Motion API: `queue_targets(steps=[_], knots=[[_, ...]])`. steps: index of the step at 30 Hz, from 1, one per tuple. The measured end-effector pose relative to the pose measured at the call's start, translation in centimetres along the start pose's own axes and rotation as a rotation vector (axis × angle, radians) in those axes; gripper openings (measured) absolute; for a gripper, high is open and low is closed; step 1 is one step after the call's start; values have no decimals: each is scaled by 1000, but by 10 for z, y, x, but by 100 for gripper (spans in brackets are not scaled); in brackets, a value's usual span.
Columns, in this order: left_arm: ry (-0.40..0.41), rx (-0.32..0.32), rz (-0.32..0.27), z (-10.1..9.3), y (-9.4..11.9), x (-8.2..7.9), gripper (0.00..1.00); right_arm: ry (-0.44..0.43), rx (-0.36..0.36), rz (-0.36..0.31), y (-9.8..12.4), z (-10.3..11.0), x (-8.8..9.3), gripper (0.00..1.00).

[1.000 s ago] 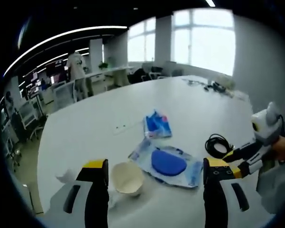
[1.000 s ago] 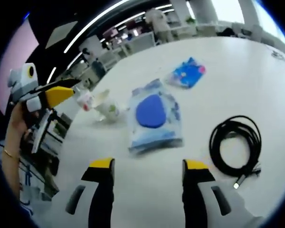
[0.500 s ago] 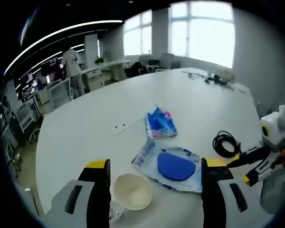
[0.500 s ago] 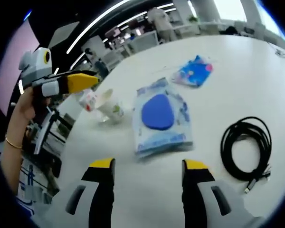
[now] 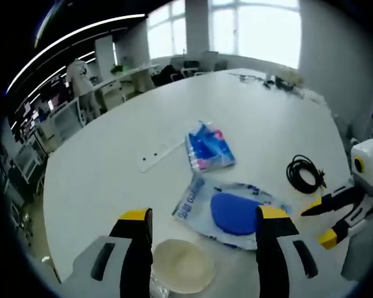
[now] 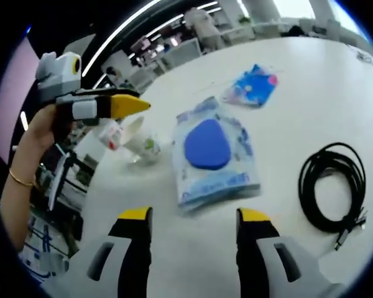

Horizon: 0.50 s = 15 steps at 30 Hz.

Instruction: Arrange the tabletop items into an orderly group along one side of the table until the central work area is clear of visible clutter.

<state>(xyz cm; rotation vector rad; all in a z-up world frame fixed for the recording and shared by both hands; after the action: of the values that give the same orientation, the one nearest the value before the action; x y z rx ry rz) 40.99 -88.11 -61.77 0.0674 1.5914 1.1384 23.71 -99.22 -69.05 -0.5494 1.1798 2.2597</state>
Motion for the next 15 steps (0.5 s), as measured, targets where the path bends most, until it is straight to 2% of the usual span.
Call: queue_targets(steps=[8,15], knots=[[21,57,82,4,-20,2,58,-33,-8,-7,-7,0,-2,49],[-8,64,168,8,-40,7,55,-120,-12,-29,-12,0,-4,44]])
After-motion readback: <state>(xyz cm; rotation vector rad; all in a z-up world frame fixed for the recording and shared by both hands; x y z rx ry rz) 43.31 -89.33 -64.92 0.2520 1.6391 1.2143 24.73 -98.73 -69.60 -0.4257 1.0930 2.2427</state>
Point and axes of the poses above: the point that each gripper's makers call its tool centre point, and the gripper's own axes: y roughly backward along the fingers, z roughly to its left, x roughly out of its underside, the point moved 6 cm from there along y, roughly backward along the fingers, and after that the axes turned 6 degrees about -x, right-handed, at the moved point
